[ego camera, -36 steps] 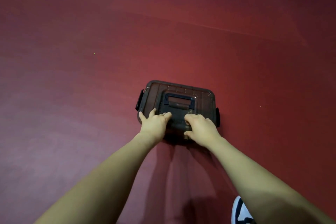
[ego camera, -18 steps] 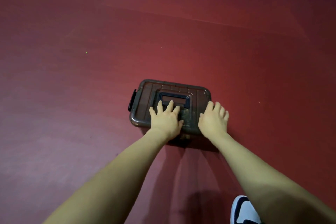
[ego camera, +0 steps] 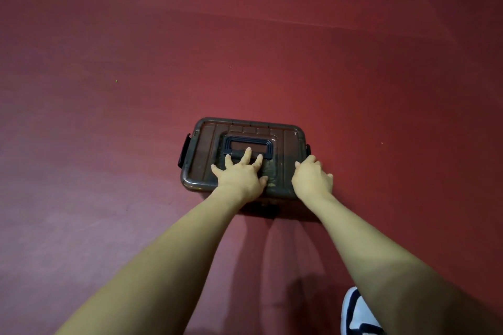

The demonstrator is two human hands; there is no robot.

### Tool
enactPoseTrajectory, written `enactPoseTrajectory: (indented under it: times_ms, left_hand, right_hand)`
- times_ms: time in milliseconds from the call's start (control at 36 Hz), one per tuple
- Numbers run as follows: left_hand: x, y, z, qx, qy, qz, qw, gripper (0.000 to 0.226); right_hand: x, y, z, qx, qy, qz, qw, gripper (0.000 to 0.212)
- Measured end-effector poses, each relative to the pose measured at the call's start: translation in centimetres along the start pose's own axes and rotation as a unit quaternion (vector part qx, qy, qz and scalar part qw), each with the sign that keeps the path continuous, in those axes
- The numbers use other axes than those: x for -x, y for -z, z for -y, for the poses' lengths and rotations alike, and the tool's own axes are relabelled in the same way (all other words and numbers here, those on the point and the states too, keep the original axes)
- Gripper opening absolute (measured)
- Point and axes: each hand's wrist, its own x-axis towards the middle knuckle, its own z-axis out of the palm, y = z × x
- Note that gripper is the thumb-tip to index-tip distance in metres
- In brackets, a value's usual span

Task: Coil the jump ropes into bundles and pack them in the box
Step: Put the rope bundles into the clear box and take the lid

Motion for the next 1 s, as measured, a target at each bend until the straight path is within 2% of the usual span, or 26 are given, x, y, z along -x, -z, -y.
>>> enactPoseTrajectory:
  times_ms: [194,361,444,500,583,722,806,889,944,1000]
  left_hand:
    - [-0.1,0.1,0.1,-0.008,-0.005,0.000,1.000,0.059]
    - [-0.1,0.0,0.6,-0.040,-0.021,-0.013,0.999,0.057]
    - [-0.1,0.5,1.4,-0.056,-0.057,-0.050,0.996,0.053]
    - [-0.2,0.6,2.4,-0.042,-0.070,-0.104,0.991,0.049]
    - [-0.3,0.8,4.1,-0.009,-0.028,-0.186,0.982,0.044]
    - [-0.9,1.6,7.9,0.044,0.096,-0.201,0.974,0.053]
    - [-1.4,1.8,9.5,0.129,0.149,-0.190,0.962,0.051]
    - [-2.0,1.8,10.4,0.210,0.164,-0.186,0.946,0.042]
    - [-2.2,1.8,10.5,0.220,0.154,-0.188,0.945,0.034]
    - [-2.3,1.7,10.5,0.181,0.141,-0.197,0.953,0.029]
  right_hand:
    - [0.3,0.1,0.2,0.109,0.050,-0.044,0.992,0.038]
    - [0.7,0.7,0.7,0.135,0.047,-0.059,0.988,0.034]
    - [1.2,0.6,1.8,0.117,0.046,-0.110,0.986,0.044]
    - [1.3,0.5,2.6,0.101,0.078,-0.131,0.983,0.050]
    - [0.9,0.1,4.2,0.055,0.154,-0.105,0.981,0.046]
    - [0.8,-0.5,7.7,-0.006,0.260,-0.008,0.966,0.050]
    - [0.8,-1.2,9.1,0.014,0.277,0.053,0.959,0.054]
    - [0.4,-1.4,9.9,0.030,0.272,0.057,0.960,0.053]
    - [0.0,-1.3,10.1,0.030,0.270,0.053,0.961,0.050]
    - [-0.3,-1.3,10.1,0.032,0.270,0.050,0.961,0.048]
